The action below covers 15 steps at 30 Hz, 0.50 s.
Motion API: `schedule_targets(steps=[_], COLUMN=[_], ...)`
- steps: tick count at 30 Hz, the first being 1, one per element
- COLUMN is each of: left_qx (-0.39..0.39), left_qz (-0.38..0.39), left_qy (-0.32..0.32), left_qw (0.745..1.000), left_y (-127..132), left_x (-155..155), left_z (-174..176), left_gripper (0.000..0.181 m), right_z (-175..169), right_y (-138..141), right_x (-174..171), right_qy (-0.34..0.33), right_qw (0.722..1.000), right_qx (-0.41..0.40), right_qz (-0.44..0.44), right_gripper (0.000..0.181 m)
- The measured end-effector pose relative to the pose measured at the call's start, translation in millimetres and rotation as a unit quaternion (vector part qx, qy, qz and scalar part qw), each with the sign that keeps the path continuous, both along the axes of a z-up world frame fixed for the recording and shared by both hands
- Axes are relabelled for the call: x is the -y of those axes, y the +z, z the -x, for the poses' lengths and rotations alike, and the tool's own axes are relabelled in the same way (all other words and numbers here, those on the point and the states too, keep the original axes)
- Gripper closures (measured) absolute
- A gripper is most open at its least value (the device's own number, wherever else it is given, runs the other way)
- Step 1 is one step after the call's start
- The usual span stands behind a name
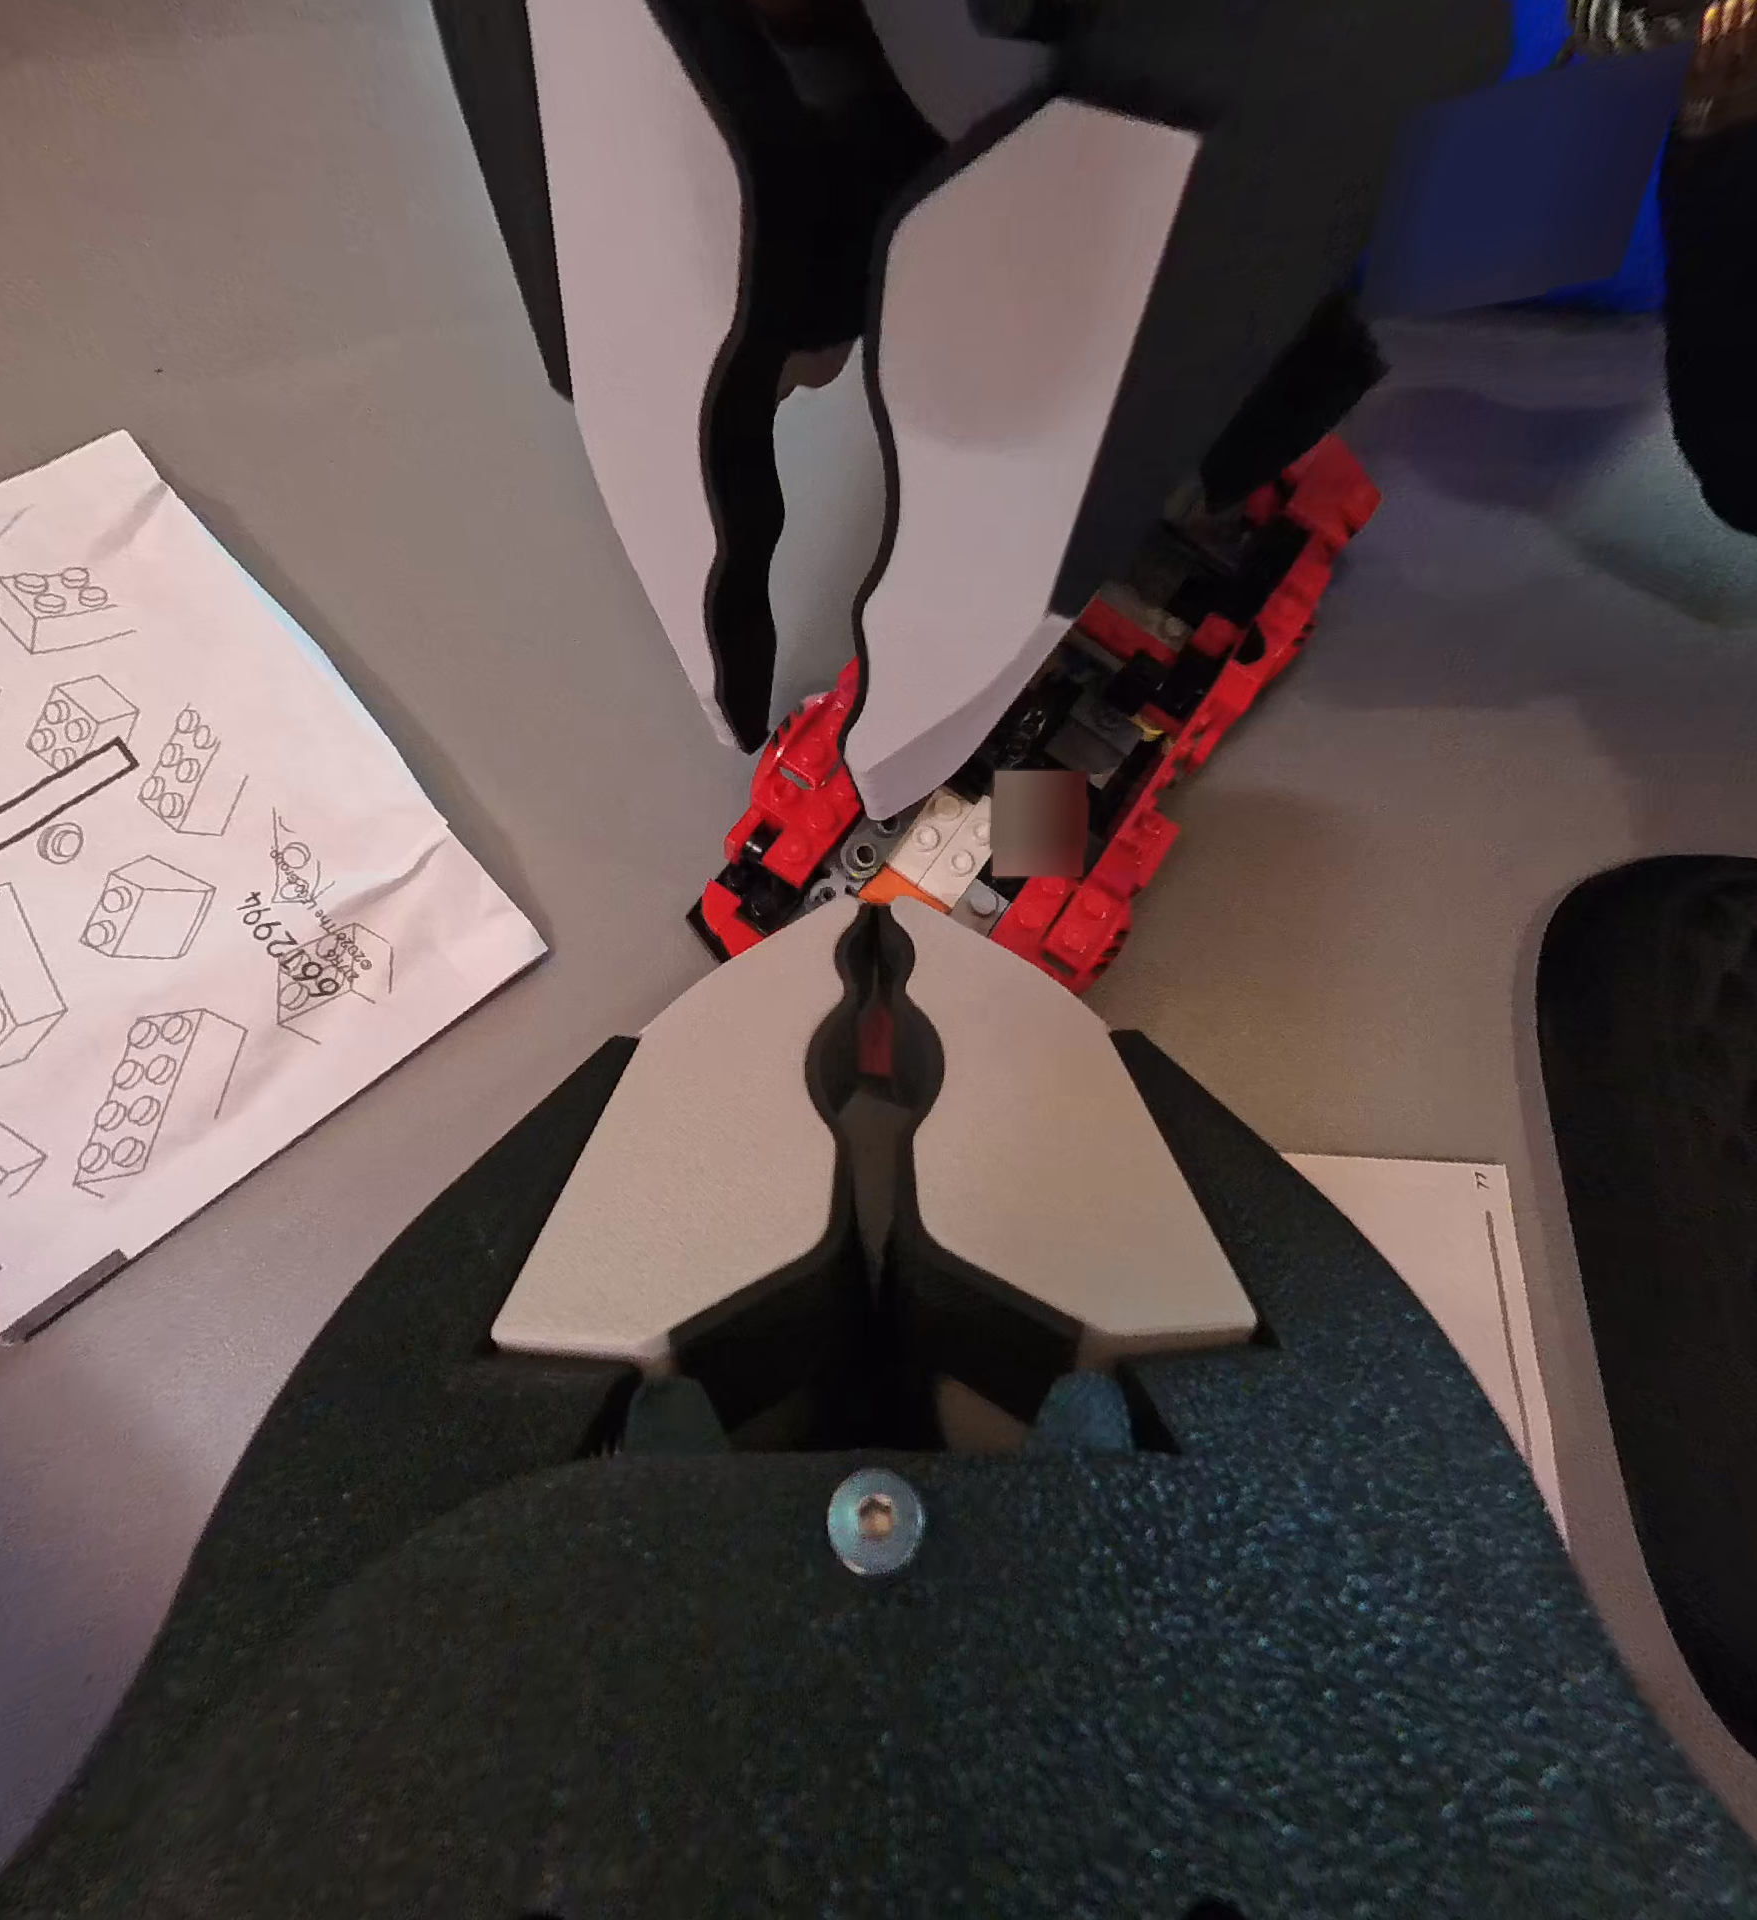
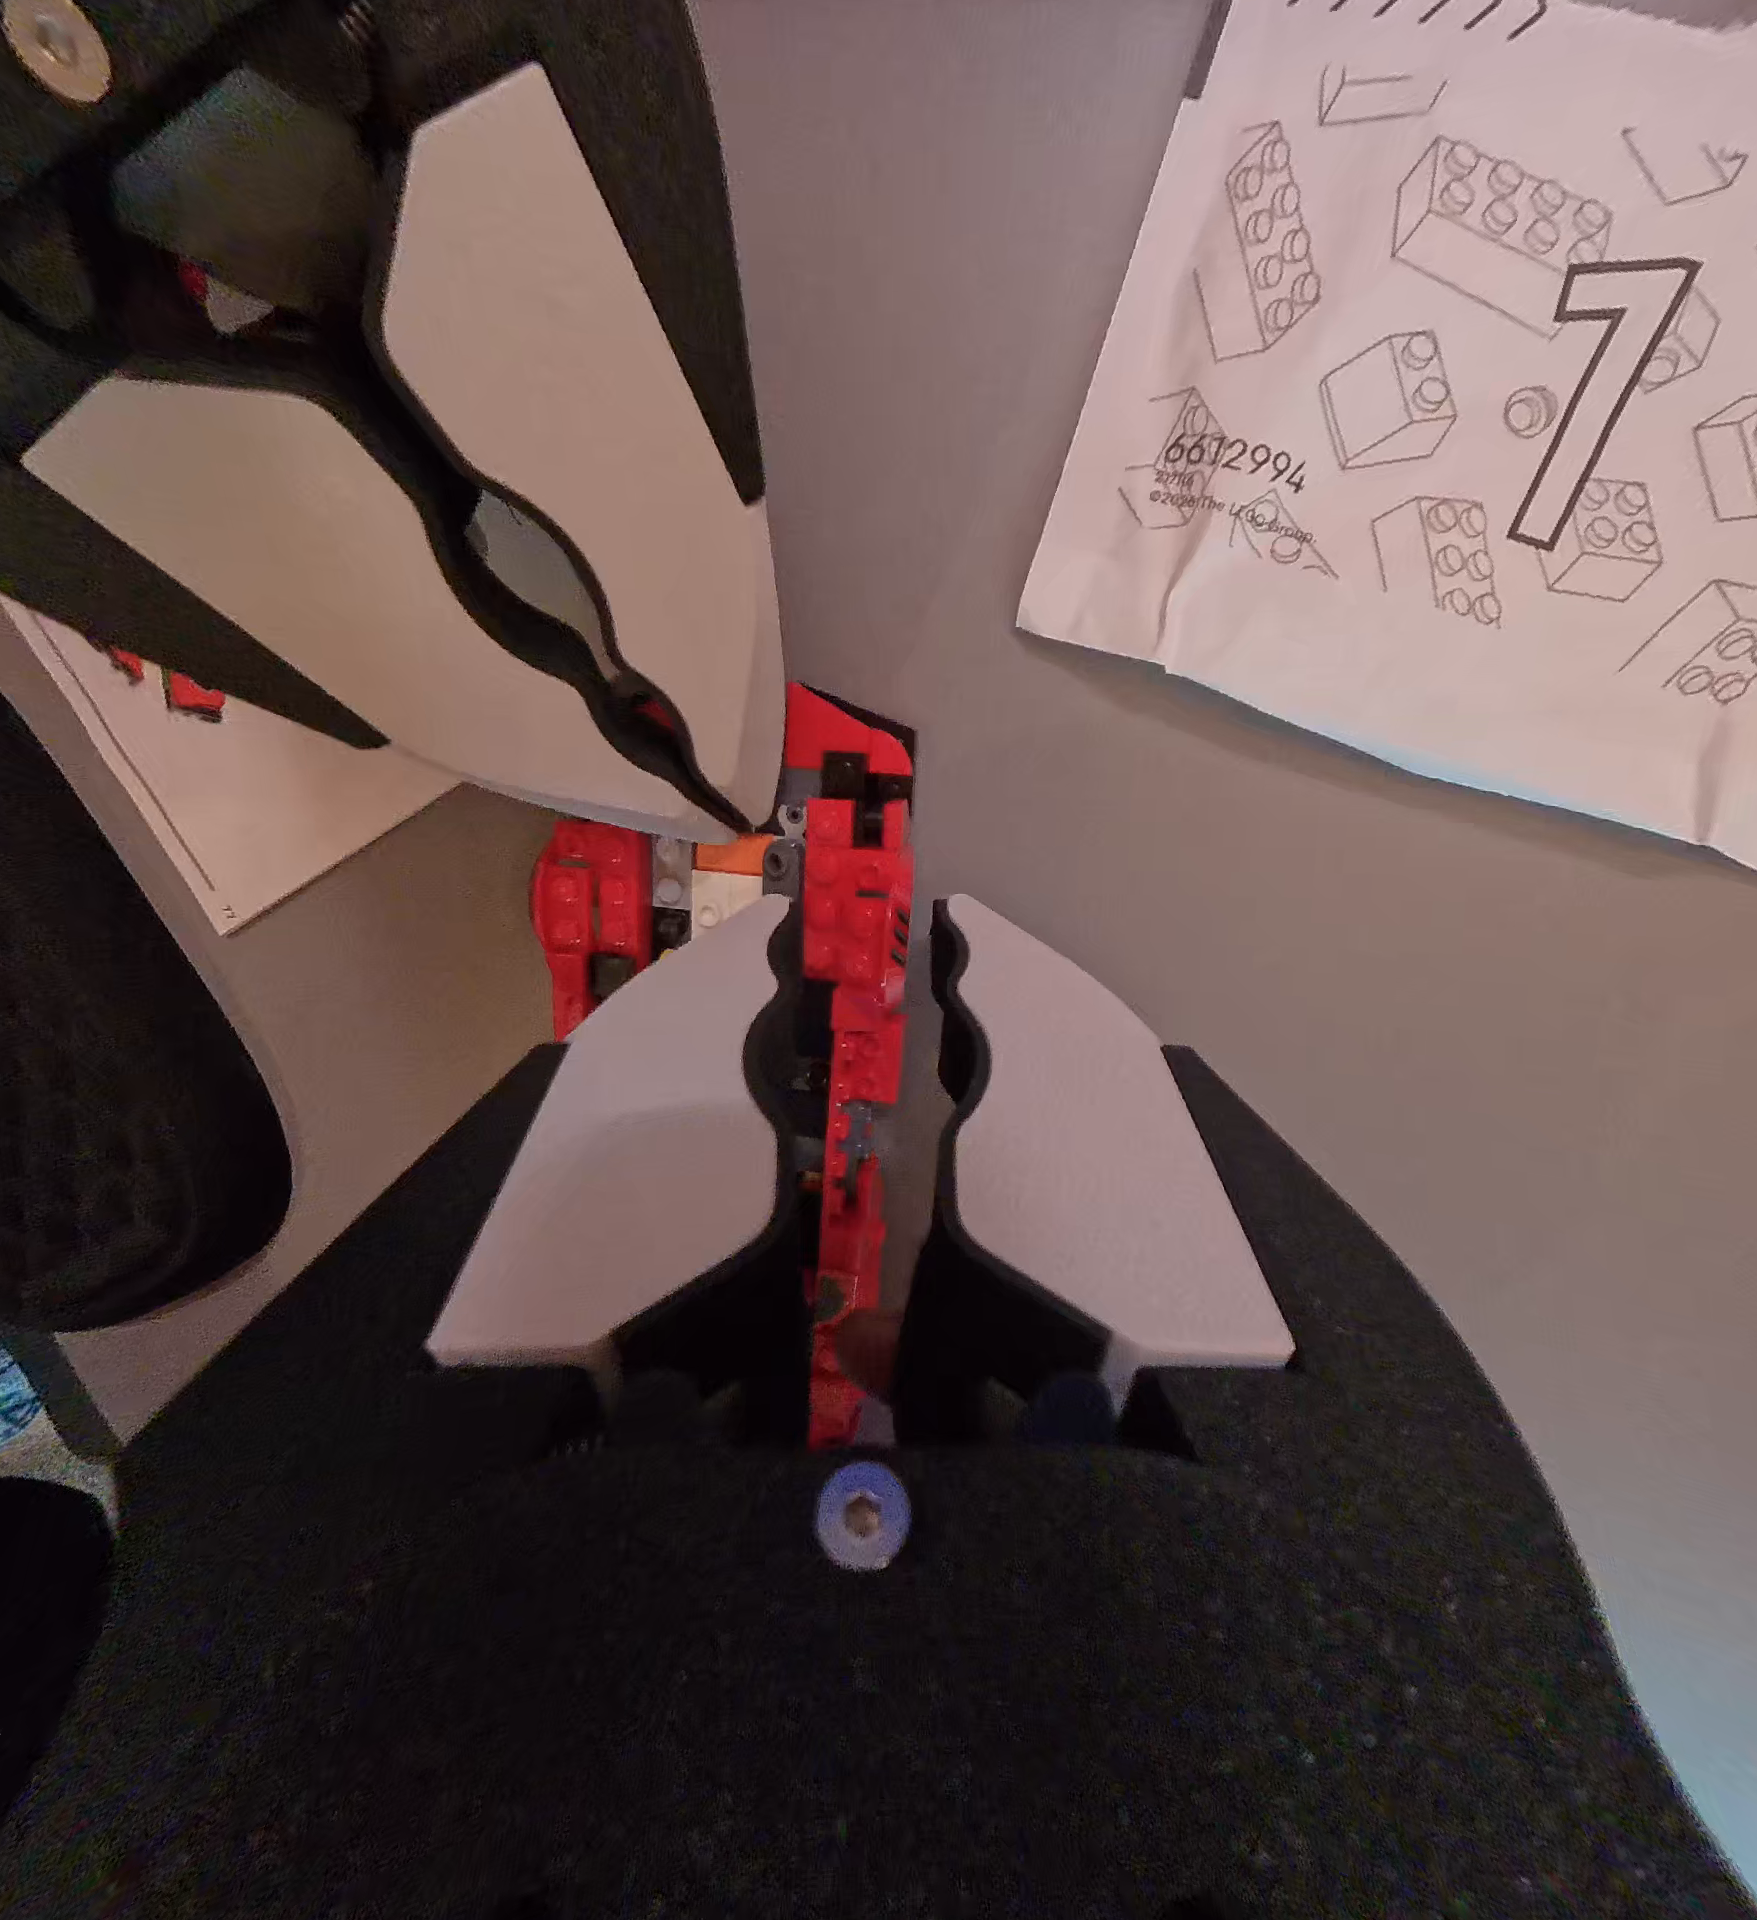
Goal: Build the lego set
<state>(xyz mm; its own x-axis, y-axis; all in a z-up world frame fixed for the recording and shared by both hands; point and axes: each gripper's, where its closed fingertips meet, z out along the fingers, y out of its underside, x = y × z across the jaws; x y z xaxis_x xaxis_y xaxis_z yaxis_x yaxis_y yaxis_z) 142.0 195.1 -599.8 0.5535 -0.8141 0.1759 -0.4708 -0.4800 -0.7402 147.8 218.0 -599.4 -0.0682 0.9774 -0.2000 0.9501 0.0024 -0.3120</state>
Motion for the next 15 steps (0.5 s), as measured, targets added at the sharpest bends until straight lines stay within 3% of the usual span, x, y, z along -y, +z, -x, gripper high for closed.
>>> schedule_targets(steps=[15], left_qx=[0.008], left_qz=[-0.001], left_qy=[-0.007], left_qw=[1.0], left_y=[-0.6], left_x=[0.1], left_z=[-3.8], left_gripper=[0.181], right_z=[-0.5], right_y=[-0.8], right_x=[2.9], right_qy=[-0.007], right_qw=[0.998], right_qx=[0.056], right_qz=[-0.01], right_gripper=[0.162])
